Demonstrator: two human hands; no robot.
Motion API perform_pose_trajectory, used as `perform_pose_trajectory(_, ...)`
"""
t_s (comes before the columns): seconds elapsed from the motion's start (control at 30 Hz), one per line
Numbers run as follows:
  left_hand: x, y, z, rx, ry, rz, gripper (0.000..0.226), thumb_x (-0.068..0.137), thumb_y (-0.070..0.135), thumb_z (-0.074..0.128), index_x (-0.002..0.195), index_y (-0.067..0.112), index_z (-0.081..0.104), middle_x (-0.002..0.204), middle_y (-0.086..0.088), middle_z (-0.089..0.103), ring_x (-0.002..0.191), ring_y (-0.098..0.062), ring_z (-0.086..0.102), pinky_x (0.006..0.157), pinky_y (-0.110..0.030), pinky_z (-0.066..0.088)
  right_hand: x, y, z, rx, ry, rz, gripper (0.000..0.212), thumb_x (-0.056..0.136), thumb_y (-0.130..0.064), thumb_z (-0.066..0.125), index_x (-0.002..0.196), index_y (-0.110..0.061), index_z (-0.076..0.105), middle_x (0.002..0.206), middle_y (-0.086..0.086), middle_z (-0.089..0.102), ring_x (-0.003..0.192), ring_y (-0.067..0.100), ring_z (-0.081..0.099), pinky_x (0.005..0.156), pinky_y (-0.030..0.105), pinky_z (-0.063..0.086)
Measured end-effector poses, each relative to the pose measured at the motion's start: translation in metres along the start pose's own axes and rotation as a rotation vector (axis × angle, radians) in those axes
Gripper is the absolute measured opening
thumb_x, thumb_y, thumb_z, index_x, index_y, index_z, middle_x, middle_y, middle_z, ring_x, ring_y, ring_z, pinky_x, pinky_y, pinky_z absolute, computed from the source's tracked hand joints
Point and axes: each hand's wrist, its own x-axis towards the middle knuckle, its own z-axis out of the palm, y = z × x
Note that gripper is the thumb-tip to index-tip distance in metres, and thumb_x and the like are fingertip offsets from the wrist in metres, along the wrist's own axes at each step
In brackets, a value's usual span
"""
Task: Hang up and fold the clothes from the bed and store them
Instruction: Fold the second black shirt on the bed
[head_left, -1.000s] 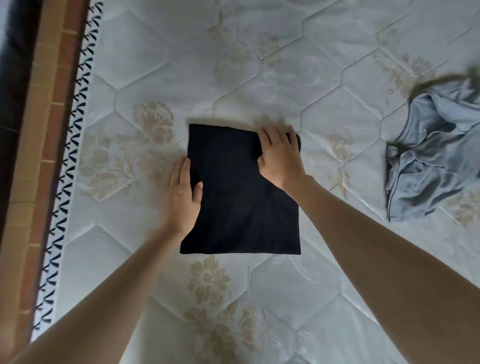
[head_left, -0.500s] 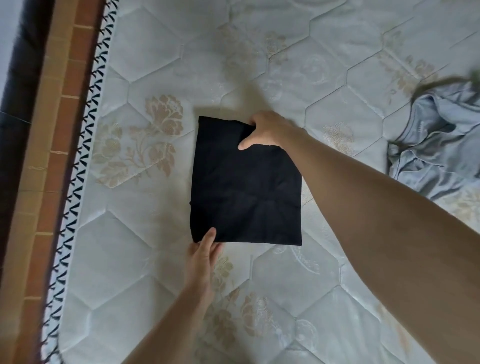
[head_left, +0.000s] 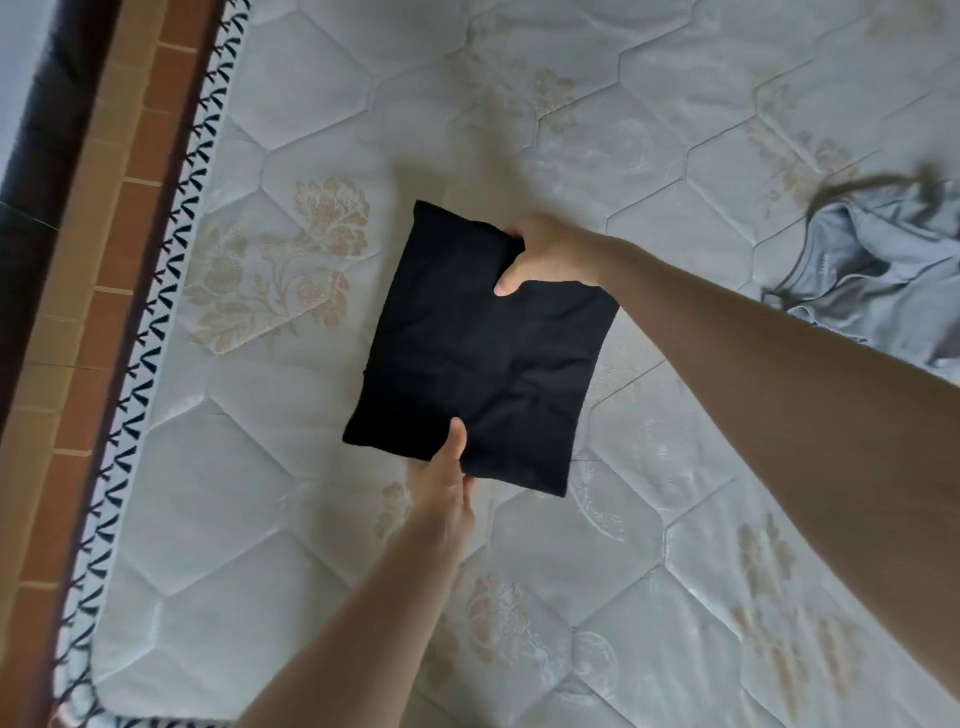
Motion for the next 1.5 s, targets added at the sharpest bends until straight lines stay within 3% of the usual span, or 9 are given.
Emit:
perform_pose_trajectory(0.1, 0.002, 0.027, -0.016, 0.14, 0.017, 0.15, 0.04, 0.089, 0.028, 0.071, 0.123, 0.013, 0.058, 0.11, -0.002, 0.068, 0.097, -0.02, 0.068, 0.094, -0.04, 0.054, -0.019, -0.007, -0.004, 0.028, 0.061, -0.048, 0.029, 0.079, -0.023, 0.076, 0.104, -0.013, 0.064, 0.102, 0.003, 0.066, 0.095, 0.023, 0.062, 0.076, 0.031, 0.049)
perform_pose_trajectory(0.23, -0.017, 0.078, -0.025, 0.272, -0.013, 0.39, 0.026, 0.092, 0.031, 0.068, 0.114, 0.018, 0.064, 0.113, -0.001, 0.069, 0.103, -0.019, 0.067, 0.094, -0.038, 0.054, -0.048, -0.021, -0.012, 0.189, 0.213, -0.094, 0.035, 0.08, -0.024, 0.075, 0.113, -0.018, 0.065, 0.106, -0.003, 0.067, 0.098, 0.018, 0.063, 0.089, 0.035, 0.052)
perform_pose_trajectory(0.5, -0.113, 0.181, -0.028, 0.406, -0.056, 0.819, 0.009, 0.098, 0.027, 0.058, 0.096, 0.033, 0.065, 0.1, 0.012, 0.069, 0.101, -0.012, 0.067, 0.083, -0.028, 0.054, -0.117, -0.078, -0.043, 0.089, 0.568, -0.312, 0.041, 0.099, -0.042, 0.051, 0.122, -0.008, 0.048, 0.102, 0.007, 0.064, 0.091, 0.026, 0.061, 0.075, 0.036, 0.047)
perform_pose_trajectory(0.73, -0.241, 0.235, -0.041, 0.38, -0.047, 1.058, 0.027, 0.098, 0.034, 0.057, 0.122, 0.023, 0.065, 0.106, 0.012, 0.071, 0.101, -0.009, 0.067, 0.088, -0.032, 0.055, -0.213, -0.149, -0.081, 0.272, 0.755, -0.474, 0.033, 0.101, -0.035, 0.05, 0.12, -0.008, 0.048, 0.096, 0.002, 0.063, 0.087, 0.024, 0.063, 0.077, 0.042, 0.053)
perform_pose_trajectory(0.8, -0.281, 0.244, -0.05, 0.358, -0.041, 1.097, 0.021, 0.099, 0.031, 0.056, 0.115, 0.022, 0.066, 0.102, 0.013, 0.071, 0.098, -0.008, 0.067, 0.088, -0.031, 0.055, -0.244, -0.171, -0.091, 0.313, 0.789, -0.506, 0.032, 0.102, -0.035, 0.05, 0.12, -0.008, 0.048, 0.093, -0.004, 0.06, 0.085, 0.021, 0.062, 0.076, 0.038, 0.053)
perform_pose_trajectory(0.9, -0.343, 0.258, -0.069, 0.356, -0.087, 1.121, 0.011, 0.099, 0.029, 0.057, 0.099, 0.029, 0.068, 0.099, 0.01, 0.074, 0.095, -0.011, 0.07, 0.085, -0.032, 0.057, -0.292, -0.205, -0.103, 0.363, 0.82, -0.555, 0.031, 0.102, -0.034, 0.049, 0.121, -0.009, 0.049, 0.094, -0.007, 0.057, 0.082, 0.013, 0.058, 0.077, 0.034, 0.053)
perform_pose_trajectory(1.03, -0.422, 0.276, -0.112, 0.339, -0.122, 1.161, 0.013, 0.099, 0.024, 0.055, 0.104, 0.023, 0.067, 0.09, 0.017, 0.074, 0.082, -0.002, 0.071, 0.067, -0.016, 0.055, -0.354, -0.254, -0.113, 0.415, 0.812, -0.646, 0.027, 0.102, -0.034, 0.049, 0.12, -0.014, 0.052, 0.093, -0.018, 0.055, 0.084, 0.003, 0.058, 0.081, 0.027, 0.051)
perform_pose_trajectory(1.37, -0.565, 0.312, -0.27, 0.239, -0.004, 1.255, 0.019, 0.097, 0.03, 0.056, 0.109, 0.022, 0.069, 0.102, 0.011, 0.074, 0.09, -0.006, 0.071, 0.07, -0.021, 0.055, -0.471, -0.415, -0.085, 0.449, 0.671, -0.924, 0.026, 0.099, -0.033, 0.055, 0.118, -0.015, 0.056, 0.106, -0.007, 0.064, 0.098, 0.011, 0.062, 0.087, 0.032, 0.052)
perform_pose_trajectory(1.5, -0.601, 0.327, -0.357, 0.224, 0.048, 1.273, 0.018, 0.096, 0.033, 0.057, 0.104, 0.024, 0.07, 0.1, 0.01, 0.075, 0.09, -0.008, 0.071, 0.076, -0.028, 0.053, -0.503, -0.484, -0.042, 0.412, 0.625, -0.998, 0.019, 0.099, -0.035, 0.054, 0.112, -0.021, 0.053, 0.098, -0.019, 0.059, 0.091, -0.001, 0.058, 0.076, 0.018, 0.046)
